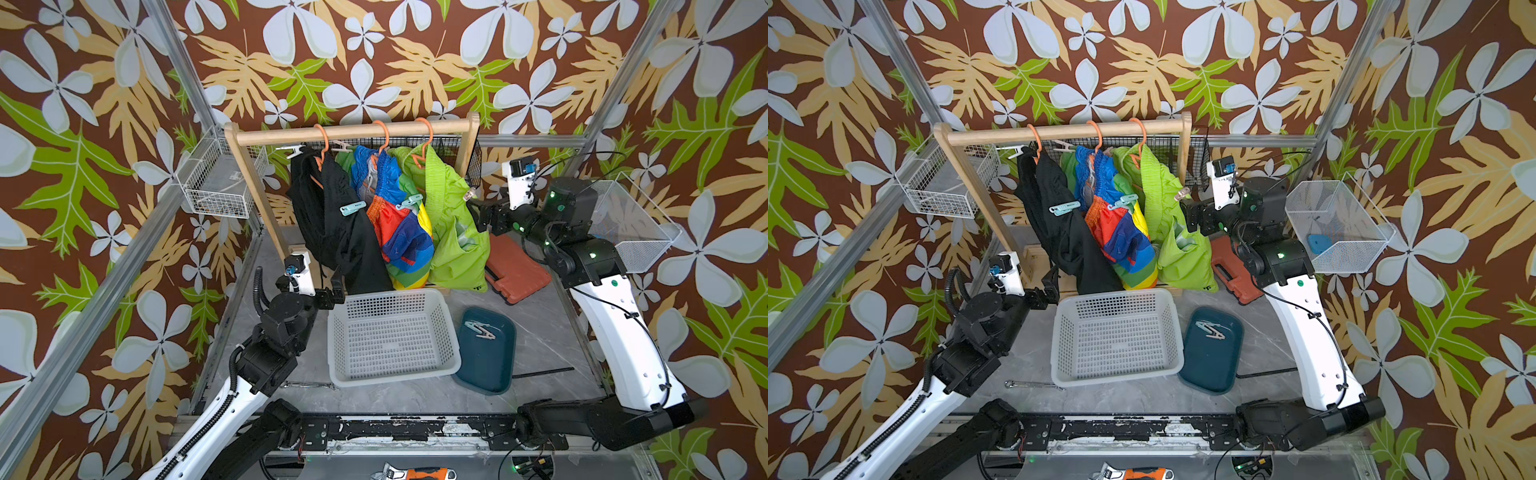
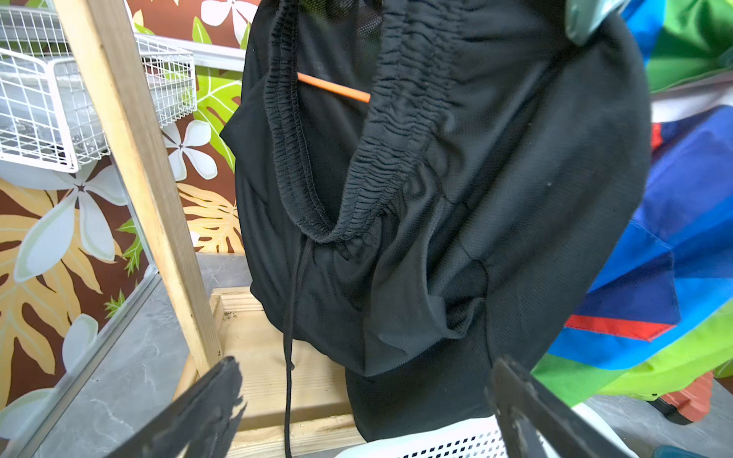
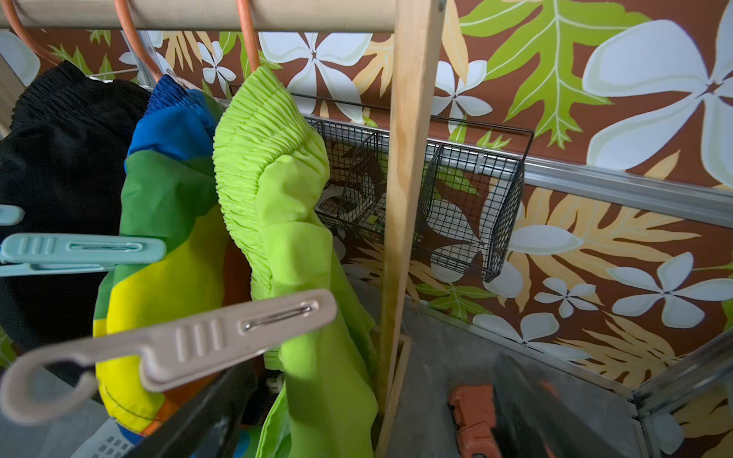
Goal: Remove the clothespins securing shorts to the hanger
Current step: Pick up the hanger from the clothesline.
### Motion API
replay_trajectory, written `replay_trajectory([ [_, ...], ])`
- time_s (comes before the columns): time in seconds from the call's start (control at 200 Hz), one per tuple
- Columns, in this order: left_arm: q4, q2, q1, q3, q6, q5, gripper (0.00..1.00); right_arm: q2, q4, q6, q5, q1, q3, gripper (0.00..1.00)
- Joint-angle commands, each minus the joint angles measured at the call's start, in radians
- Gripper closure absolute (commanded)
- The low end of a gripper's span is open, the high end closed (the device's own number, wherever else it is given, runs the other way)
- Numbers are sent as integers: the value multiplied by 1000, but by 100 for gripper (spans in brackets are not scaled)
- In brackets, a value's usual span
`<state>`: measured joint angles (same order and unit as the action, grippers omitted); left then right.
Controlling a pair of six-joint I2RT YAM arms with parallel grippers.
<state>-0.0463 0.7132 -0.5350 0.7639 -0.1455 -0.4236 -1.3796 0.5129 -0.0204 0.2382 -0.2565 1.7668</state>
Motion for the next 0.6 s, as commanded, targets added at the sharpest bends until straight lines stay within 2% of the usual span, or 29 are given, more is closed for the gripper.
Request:
replay_trajectory([
  [0.0, -20, -8, -1, 0, 20, 20, 0, -14, 17, 12, 46, -1, 28, 10],
  [0.205, -18, -6, 0, -2, 23, 13, 0, -59, 37, 22, 64, -1, 49, 36],
  [0.28, -21, -9, -1, -1, 25, 9, 0, -65, 38, 23, 67, -1, 38, 37],
  [0.345, -20, -12, 0, -2, 26, 6, 0, -68, 35, 27, 67, -1, 29, 43],
  [0.405, -23, -14, 0, -2, 26, 0, 0, -68, 36, 28, 66, -1, 27, 55],
  [0.561, -21, -17, -1, -5, 27, -9, 0, -54, 28, 25, 62, -1, 21, 100],
  [0.596, -22, -15, 0, -3, 26, -9, 0, -49, 29, 25, 61, -1, 22, 100],
])
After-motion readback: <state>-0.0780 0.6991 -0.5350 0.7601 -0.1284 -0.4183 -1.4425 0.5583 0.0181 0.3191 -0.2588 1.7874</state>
